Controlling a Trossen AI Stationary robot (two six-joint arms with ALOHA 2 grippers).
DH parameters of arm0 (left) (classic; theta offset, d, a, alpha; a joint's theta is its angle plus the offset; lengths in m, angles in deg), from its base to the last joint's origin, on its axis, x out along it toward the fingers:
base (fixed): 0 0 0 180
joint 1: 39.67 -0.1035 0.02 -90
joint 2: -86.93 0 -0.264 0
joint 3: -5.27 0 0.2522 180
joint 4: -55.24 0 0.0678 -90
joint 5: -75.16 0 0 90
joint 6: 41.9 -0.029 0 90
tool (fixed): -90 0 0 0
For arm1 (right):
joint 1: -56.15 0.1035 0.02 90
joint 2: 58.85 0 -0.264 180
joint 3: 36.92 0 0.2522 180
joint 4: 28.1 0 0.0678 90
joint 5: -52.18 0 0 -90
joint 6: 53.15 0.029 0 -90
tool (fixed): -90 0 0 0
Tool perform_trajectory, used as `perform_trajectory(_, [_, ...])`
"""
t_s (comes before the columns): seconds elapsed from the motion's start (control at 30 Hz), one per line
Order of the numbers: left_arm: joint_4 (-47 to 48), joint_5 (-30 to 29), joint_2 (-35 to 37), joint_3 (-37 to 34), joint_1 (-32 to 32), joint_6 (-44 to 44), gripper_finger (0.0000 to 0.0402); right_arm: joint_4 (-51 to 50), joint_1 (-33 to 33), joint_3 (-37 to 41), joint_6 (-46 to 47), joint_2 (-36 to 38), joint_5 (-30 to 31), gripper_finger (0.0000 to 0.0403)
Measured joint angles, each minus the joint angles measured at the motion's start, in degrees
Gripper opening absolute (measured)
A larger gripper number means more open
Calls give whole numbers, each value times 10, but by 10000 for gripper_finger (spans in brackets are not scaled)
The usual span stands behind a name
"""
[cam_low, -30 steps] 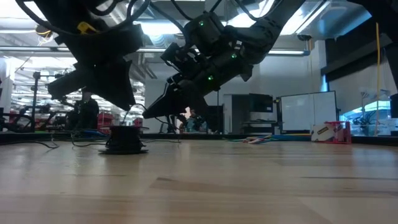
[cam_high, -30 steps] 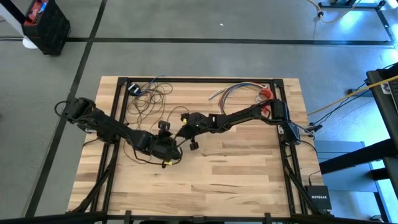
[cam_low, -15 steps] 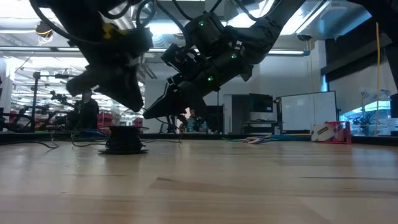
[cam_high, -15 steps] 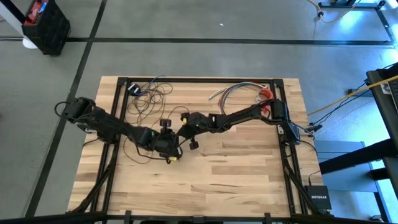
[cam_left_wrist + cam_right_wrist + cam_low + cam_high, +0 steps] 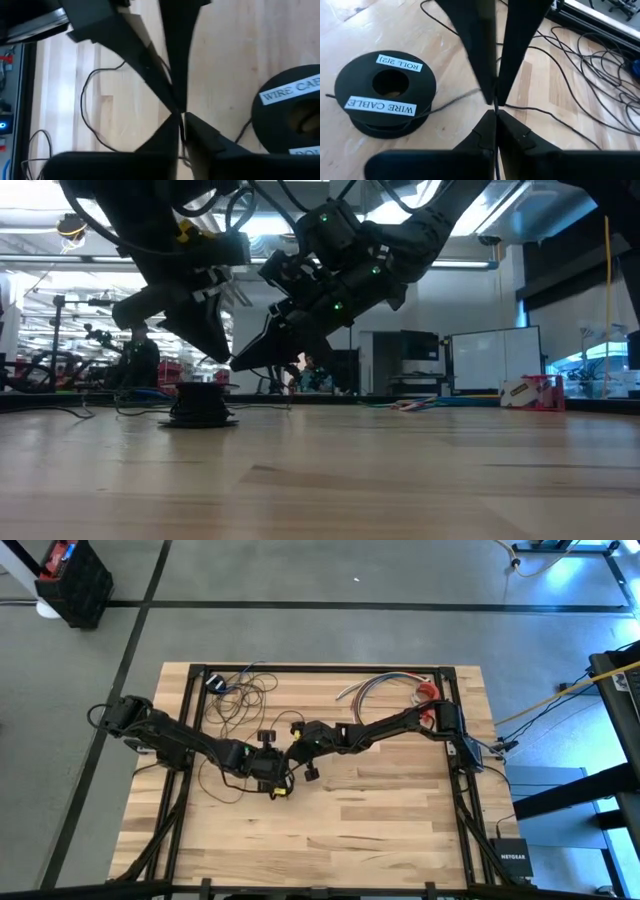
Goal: Coiling cords
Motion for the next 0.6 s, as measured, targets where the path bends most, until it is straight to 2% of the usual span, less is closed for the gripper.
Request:
perform_trajectory(0.07, [0,0,0,0,-1,2,8,0,0,0,16,0,0,14])
perform_trajectory(0.23, [8,0,0,0,0,27,4,-15,1,-4,53,5,0,15])
perform_trajectory(0.53, [84,-13,11,-1,32,140,2,-264,24,-9,72,83,10,76])
perform_trajectory(0.6, [93,-15,11,-3,39,170,2,-276,36,-6,94,83,-3,85])
